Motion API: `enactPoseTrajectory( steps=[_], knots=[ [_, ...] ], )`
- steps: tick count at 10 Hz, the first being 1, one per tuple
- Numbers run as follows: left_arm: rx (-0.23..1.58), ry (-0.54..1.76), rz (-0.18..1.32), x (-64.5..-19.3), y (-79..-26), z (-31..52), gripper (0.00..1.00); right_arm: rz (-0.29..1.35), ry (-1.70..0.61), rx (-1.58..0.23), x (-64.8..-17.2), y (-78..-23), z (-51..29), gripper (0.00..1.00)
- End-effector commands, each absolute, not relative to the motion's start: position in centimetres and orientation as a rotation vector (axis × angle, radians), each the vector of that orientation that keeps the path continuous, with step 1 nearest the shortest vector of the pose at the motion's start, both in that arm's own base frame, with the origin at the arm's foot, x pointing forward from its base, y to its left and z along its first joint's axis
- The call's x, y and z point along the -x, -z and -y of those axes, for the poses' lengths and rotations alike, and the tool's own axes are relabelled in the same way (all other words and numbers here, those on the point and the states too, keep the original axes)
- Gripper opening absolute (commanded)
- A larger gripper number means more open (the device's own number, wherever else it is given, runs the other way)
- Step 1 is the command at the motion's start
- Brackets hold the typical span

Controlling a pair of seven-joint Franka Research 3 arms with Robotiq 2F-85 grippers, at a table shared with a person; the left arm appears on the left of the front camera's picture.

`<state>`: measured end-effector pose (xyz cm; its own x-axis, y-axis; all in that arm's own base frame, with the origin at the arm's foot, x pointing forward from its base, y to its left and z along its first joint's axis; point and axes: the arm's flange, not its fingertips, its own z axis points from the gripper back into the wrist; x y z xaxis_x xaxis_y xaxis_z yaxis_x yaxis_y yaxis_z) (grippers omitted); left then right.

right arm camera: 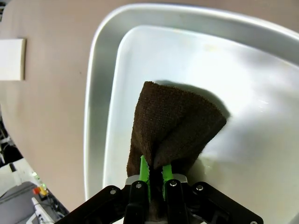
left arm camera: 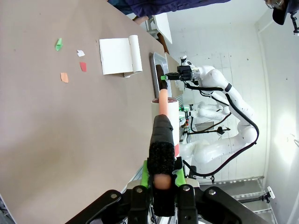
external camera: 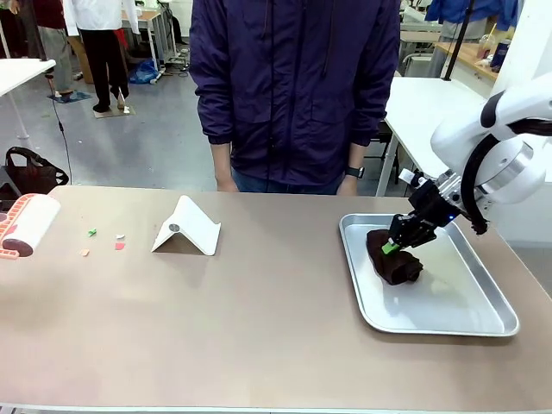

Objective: Clean the surface of the table.
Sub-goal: If a person points to the right, clean the right side of the table with your right hand, and if they point to the left, clean the left side with your left hand.

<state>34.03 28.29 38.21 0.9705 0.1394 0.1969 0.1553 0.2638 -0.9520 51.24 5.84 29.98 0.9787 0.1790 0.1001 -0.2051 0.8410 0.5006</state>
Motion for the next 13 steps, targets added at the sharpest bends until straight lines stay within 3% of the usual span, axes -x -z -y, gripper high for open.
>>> enactPoseTrajectory(
  steps=[1,8,13],
  knots=[
    [1.309,0.023,0.261,-33.7,-38.6,-28.1,0.00,0.072,-0.200,-0.531,-51.6,-30.1,-5.2,0.12],
    [1.309,0.023,0.261,-33.7,-38.6,-28.1,0.00,0.133,-0.028,-0.603,-48.6,-32.5,4.7,0.12],
    [1.309,0.023,0.261,-33.7,-38.6,-28.1,0.00,0.351,-0.023,-1.193,-41.5,-39.6,12.0,0.12]
  ],
)
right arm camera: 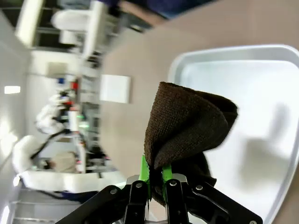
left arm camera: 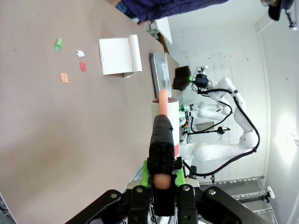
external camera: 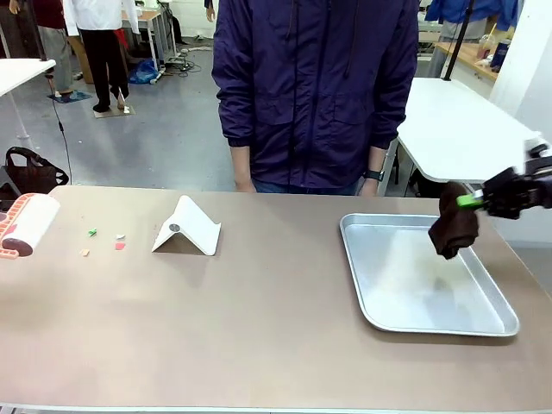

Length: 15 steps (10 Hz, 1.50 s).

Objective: Clean the surface of the table.
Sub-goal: If a person points to the right, clean the right side of the table with your right hand, and if they point to the left, clean the left side with your left hand.

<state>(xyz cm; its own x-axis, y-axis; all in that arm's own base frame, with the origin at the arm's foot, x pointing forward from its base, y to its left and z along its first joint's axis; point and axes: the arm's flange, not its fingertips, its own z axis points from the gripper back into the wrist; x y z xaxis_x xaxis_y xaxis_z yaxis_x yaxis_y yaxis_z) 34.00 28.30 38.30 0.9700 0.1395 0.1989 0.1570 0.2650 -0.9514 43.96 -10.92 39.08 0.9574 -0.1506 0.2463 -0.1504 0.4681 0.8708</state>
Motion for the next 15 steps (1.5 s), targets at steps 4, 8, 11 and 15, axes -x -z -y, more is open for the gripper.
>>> enactPoseTrajectory(
  steps=[4,8,11,15],
  knots=[
    [1.309,0.023,0.261,-33.7,-38.6,-28.1,0.00,0.348,0.056,-1.499,-34.2,-44.1,15.4,0.12],
    [1.309,0.023,0.261,-33.7,-38.6,-28.1,0.00,0.334,0.009,-1.608,-31.7,-43.0,17.3,0.12],
    [1.309,0.023,0.261,-33.7,-38.6,-28.1,0.00,0.319,0.005,-1.588,-31.3,-43.5,16.6,0.12],
    [1.309,0.023,0.261,-33.7,-38.6,-28.1,0.00,0.319,0.005,-1.588,-31.3,-43.5,16.6,0.12]
  ],
)
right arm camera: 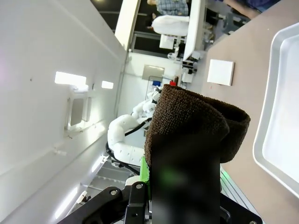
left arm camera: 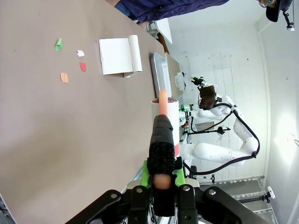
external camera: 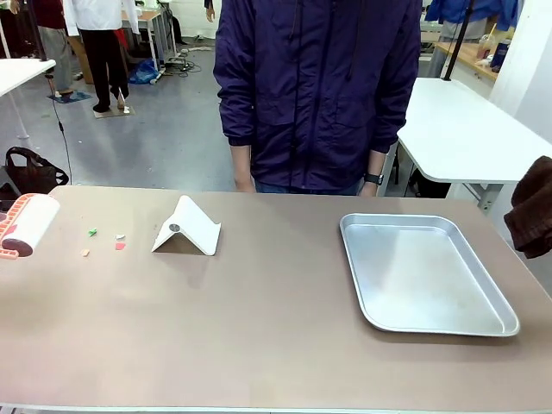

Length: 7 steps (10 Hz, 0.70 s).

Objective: Clean the surface of the table.
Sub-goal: If a person points to the right, clean the right side of the table with your right hand, and if they point to the left, clean the left side with your left hand, then clean the area not pointed to by the person.

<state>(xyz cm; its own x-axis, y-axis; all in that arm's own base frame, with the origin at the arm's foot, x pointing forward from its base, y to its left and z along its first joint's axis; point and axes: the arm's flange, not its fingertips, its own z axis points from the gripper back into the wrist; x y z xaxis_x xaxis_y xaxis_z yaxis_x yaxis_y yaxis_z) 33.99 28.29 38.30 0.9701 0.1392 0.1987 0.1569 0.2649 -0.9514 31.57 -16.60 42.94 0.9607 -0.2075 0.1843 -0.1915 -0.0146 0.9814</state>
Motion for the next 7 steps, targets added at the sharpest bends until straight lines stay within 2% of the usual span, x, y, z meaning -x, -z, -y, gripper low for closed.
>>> enactPoseTrajectory(
  steps=[1,7],
  knots=[
    [1.309,0.023,0.261,-33.71,-38.64,-28.14,0.00,0.319,0.005,-1.588,-31.33,-43.48,16.57,0.12],
    [1.309,0.023,0.261,-33.71,-38.64,-28.14,0.00,0.319,0.005,-1.588,-31.33,-43.48,16.57,0.12]
  ],
)
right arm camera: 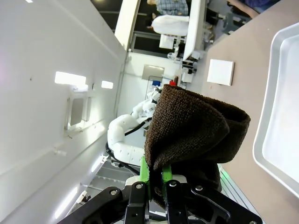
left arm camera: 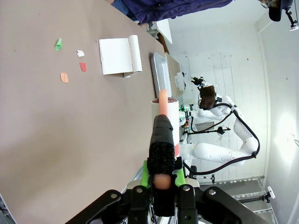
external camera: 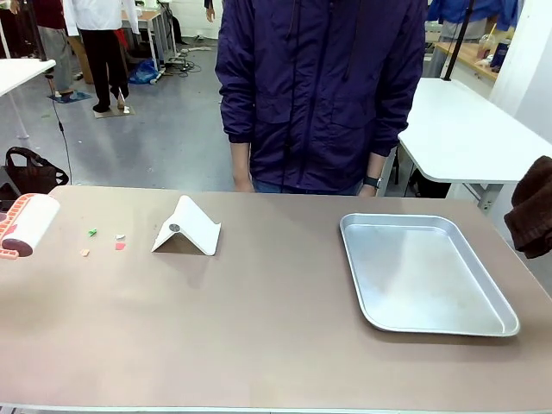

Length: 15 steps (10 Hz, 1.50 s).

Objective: Clean the surface of the table.
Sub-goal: Clean the area not pointed to by the person.

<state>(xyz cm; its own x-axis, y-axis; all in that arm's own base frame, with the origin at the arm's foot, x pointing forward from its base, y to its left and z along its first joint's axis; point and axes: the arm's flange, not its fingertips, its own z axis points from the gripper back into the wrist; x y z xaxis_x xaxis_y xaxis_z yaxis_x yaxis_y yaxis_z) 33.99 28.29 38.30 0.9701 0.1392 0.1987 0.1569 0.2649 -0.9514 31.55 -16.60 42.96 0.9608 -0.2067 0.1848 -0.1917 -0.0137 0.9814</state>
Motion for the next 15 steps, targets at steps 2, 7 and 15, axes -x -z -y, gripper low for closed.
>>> enactPoseTrajectory(
  steps=[2,7,15],
  knots=[
    [1.309,0.023,0.261,-33.7,-38.6,-28.1,0.00,0.319,0.005,-1.588,-31.3,-43.5,16.6,0.12],
    [1.162,-0.035,0.328,-34.0,-38.9,-27.2,0.22,0.319,0.005,-1.588,-31.3,-43.5,16.6,0.12],
    [0.745,-0.225,0.292,-41.2,-39.1,-23.5,0.03,0.319,0.005,-1.588,-31.3,-43.5,16.6,0.12]
  ],
)
